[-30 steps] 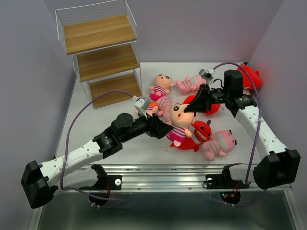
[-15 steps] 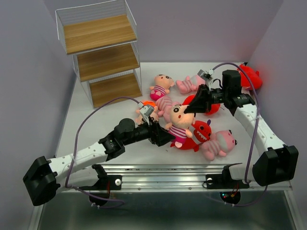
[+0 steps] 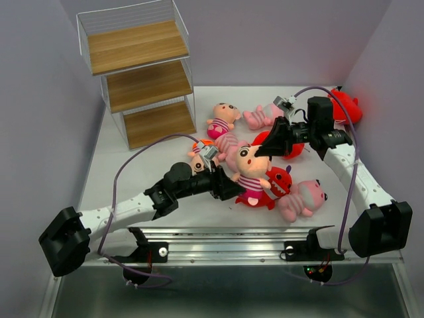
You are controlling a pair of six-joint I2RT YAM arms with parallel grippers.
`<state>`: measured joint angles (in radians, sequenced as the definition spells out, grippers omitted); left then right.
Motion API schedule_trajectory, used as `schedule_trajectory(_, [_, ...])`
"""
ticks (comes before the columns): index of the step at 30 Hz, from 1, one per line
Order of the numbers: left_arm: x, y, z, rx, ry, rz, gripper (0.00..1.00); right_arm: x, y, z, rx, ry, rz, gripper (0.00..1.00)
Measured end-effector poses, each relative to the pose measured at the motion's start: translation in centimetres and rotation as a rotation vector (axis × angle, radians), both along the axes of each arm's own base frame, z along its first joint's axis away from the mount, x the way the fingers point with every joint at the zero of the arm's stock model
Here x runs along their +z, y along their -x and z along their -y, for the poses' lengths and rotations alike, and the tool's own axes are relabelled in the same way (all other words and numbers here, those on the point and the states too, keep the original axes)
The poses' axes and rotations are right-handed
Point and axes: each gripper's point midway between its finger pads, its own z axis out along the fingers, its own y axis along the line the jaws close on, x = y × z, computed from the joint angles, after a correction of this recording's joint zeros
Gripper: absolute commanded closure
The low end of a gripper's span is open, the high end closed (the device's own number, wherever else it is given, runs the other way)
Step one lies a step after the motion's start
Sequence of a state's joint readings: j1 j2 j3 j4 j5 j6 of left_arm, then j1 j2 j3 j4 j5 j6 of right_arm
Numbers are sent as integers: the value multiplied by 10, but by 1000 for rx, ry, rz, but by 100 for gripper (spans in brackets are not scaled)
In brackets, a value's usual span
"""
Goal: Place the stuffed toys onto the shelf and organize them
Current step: Pass the stuffed toy from the right arm to the left
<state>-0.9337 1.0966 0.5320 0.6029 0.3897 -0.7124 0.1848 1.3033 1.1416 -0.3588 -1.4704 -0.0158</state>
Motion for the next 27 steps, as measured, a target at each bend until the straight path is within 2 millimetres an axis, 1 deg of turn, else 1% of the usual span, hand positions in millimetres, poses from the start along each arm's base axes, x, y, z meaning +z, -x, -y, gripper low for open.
schedule_trajectory(1, [0, 0, 0, 2, 1, -1, 27, 0, 0, 0, 0, 0, 1, 99])
schedule_trajectory(4, [4, -1, -2, 15, 10, 2, 21, 0, 0, 0, 0, -1, 5, 99])
schedule_trajectory(6, [7, -2, -3, 24, 20, 9, 20, 0, 0, 0, 0, -1, 7, 99])
schedule_trajectory(9, [11, -1, -6, 33, 35, 16, 20, 0, 0, 0, 1, -1, 7, 99])
schedule_trajectory(17, [10, -2, -6, 38, 39, 17, 20, 1, 0, 0, 0, -1, 8, 99])
schedule_trajectory(24, [5, -7, -5, 58, 31, 13, 20, 12, -1, 0, 0, -7, 34, 99])
schedule_trajectory(27, [5, -8, -6, 63, 31, 13, 20, 14, 1, 0, 0, -8, 41, 99])
